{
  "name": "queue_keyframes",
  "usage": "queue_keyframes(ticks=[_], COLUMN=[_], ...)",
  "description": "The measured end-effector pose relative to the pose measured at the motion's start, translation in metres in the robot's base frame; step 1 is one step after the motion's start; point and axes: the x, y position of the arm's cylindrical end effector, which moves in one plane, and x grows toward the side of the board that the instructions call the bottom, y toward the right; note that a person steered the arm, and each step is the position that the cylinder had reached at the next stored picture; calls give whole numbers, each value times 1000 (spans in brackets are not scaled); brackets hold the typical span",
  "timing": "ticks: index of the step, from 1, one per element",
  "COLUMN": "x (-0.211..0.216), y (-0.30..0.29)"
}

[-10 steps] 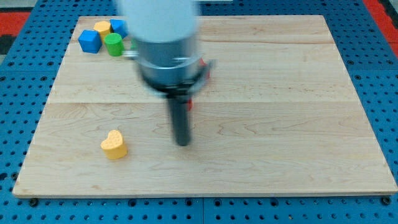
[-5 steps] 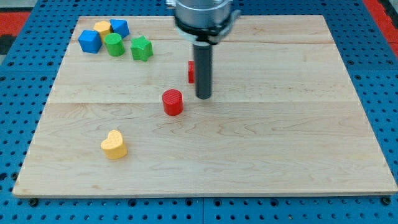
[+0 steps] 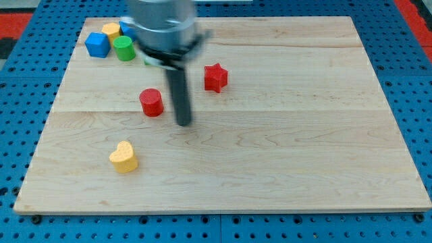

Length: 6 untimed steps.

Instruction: Place the red circle towards the bottom left of the red star

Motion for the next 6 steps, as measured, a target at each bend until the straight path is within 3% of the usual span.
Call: queue_keyframes(ticks=[1,2,4,5,6], x=[66,96,74,86,67], y=[-16,-60,-151,-107,-86])
